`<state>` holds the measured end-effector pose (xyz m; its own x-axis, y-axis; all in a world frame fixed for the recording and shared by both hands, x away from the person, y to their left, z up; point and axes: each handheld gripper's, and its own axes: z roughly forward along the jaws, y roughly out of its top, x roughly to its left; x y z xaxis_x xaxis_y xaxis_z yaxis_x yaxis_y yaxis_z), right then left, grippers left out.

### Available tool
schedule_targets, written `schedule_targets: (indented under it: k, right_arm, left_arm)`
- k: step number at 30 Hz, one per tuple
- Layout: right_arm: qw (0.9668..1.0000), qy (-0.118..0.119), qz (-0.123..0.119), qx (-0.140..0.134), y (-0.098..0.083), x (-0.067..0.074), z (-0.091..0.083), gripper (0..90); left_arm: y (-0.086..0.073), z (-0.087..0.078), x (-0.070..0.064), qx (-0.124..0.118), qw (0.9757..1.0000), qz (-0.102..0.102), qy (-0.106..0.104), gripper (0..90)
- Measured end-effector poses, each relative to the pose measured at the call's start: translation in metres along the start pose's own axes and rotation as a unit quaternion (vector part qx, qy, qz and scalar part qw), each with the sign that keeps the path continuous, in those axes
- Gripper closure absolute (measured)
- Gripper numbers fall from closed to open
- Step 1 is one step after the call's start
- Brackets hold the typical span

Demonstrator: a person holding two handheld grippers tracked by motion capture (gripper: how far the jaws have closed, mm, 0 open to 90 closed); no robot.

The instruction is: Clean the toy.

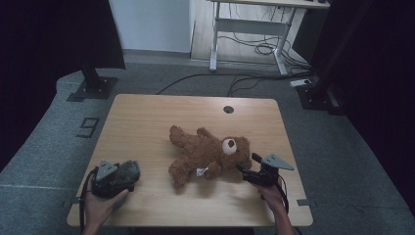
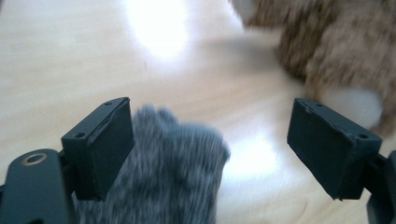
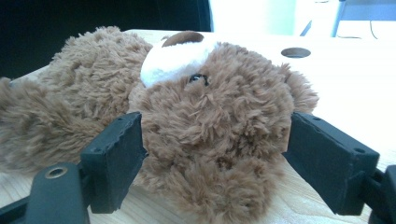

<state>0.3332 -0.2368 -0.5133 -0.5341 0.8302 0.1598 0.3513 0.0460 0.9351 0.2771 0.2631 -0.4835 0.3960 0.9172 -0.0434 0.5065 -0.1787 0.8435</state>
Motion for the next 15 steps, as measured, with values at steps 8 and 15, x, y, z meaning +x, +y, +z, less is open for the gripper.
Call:
schedule_targets:
  k: [8, 15]
  right_arm:
    - [0.9999, 0.007, -0.014, 0.003, -0.003, 0.006, -0.010, 18.1]
    - [0.9997, 0.011, -0.021, 0.003, -0.009, 0.011, -0.024, 18.1]
  left_arm:
    - [0.017, 0.011, -0.035, -0.011, 0.9983, 0.021, -0.054, 15.1]
    - [0.017, 0.022, -0.062, -0.002, 0.9964, 0.043, -0.073, 17.6]
